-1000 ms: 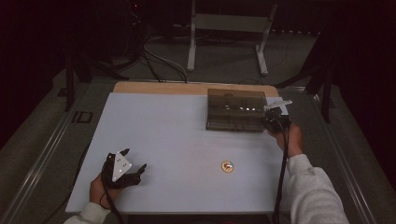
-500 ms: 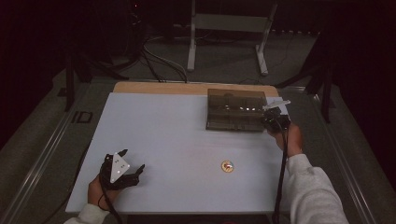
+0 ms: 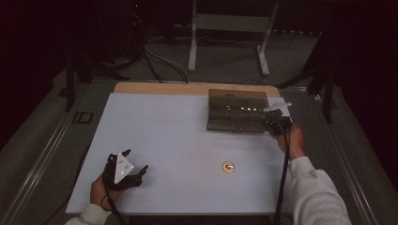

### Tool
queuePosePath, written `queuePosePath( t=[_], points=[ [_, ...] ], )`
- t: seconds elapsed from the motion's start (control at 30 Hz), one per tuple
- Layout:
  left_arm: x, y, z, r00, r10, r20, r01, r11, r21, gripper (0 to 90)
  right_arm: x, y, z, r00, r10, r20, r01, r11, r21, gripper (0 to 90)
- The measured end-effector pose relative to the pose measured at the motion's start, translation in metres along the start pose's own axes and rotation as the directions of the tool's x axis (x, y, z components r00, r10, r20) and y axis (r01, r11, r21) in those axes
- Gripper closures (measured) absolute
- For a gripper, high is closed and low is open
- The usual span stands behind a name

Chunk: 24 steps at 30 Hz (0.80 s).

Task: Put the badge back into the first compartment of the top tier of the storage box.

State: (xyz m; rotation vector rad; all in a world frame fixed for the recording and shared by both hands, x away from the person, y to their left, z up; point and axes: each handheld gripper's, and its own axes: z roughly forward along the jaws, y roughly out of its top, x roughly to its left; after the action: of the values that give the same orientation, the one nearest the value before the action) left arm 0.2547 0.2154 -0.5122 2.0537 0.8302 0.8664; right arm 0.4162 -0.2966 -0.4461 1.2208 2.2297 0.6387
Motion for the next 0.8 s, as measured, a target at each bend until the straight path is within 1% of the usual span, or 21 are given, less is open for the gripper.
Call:
queuePosePath(
  t=[0.27,0.43,0.6,0.8],
  points=[
    [0.0001,-0.0005,-0.0009,1.0,-0.002,-0.007,0.002,1.0,-0.002,20.0,0.0004,-0.0029,-0.0026,0.9999,0.003,-0.013,-0.003,1.0,-0.001,90.0],
    [-0.0003,-0.0001,-0.0007,1.0,0.001,-0.004,-0.001,1.0,-0.001,20.0,0.0006,-0.0037,-0.0036,0.9999,-0.001,-0.017,0.001,1.0,-0.001,90.0],
    [-0.0006,-0.0001,-0.0005,1.0,0.002,-0.002,-0.002,1.0,0.001,20.0,0.001,-0.0057,-0.0059,0.9995,0.001,-0.031,-0.001,1.0,0.001,90.0],
    [-0.0005,-0.0001,-0.0002,1.0,0.002,-0.002,-0.002,1.0,0.003,20.0,0.0036,-0.0086,-0.008,0.9996,-0.009,-0.026,0.008,1.0,-0.004,90.0]
  ],
)
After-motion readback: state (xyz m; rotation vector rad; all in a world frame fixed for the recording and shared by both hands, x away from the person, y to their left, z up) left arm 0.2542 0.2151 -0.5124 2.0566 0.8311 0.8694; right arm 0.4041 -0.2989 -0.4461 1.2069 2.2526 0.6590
